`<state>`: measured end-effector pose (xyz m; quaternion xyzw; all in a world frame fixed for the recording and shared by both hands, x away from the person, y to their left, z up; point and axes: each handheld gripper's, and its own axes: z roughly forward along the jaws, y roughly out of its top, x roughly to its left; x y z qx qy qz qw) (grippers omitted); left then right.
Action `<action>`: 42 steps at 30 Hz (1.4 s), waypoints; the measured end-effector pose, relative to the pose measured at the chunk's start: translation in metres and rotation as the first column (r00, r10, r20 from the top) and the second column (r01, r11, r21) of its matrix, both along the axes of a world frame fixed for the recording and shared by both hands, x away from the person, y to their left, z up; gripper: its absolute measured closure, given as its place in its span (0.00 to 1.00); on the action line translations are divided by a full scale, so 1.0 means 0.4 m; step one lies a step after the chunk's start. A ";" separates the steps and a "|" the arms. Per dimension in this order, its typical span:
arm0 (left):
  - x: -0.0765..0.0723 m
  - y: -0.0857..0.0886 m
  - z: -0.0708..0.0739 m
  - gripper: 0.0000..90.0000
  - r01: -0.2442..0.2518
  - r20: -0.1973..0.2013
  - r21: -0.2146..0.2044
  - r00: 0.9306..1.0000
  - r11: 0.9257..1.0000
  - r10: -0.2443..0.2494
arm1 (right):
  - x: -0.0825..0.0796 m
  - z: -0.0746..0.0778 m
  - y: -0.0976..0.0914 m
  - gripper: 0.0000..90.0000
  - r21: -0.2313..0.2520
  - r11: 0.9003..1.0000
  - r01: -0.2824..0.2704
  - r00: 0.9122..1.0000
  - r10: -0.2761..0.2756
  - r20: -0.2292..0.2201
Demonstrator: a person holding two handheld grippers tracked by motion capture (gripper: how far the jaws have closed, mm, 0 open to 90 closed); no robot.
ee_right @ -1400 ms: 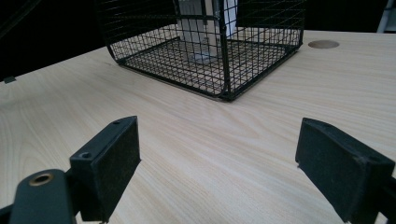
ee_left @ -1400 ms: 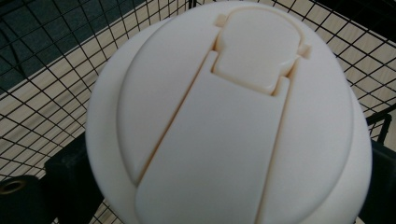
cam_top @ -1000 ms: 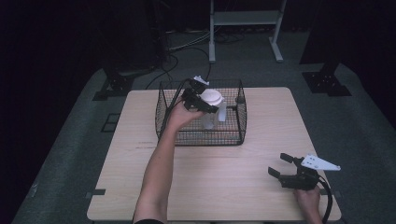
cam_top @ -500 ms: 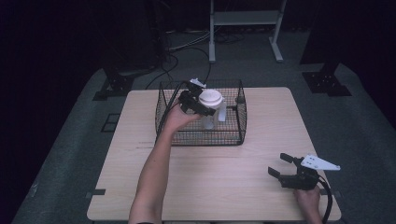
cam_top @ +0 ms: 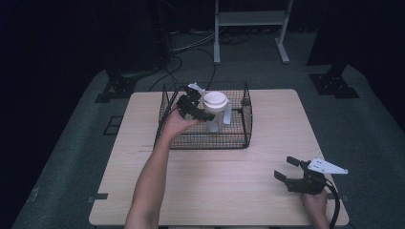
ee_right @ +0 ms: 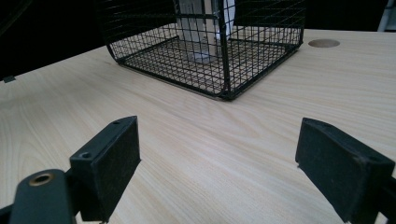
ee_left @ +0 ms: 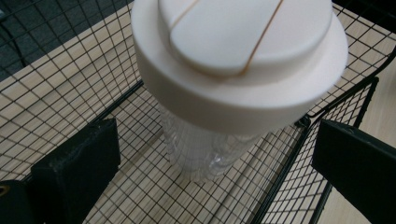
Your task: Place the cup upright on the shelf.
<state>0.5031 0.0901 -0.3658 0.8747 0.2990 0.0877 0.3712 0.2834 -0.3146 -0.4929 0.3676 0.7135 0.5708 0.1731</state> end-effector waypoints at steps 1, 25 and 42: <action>-0.003 0.005 0.000 0.00 -0.001 0.001 -0.002 1.000 1.000 0.001 | 0.000 0.000 0.000 0.14 0.000 1.000 0.000 1.000 0.000 0.000; -0.126 0.093 -0.007 0.00 0.029 0.059 -0.018 0.998 0.999 -0.028 | -0.003 -0.001 0.004 0.14 -0.016 1.000 0.006 1.000 -0.007 -0.014; -0.217 0.096 0.026 0.00 0.110 0.126 -0.066 0.987 0.992 -0.101 | -0.004 -0.002 0.011 0.14 -0.039 0.999 0.005 1.000 -0.006 -0.022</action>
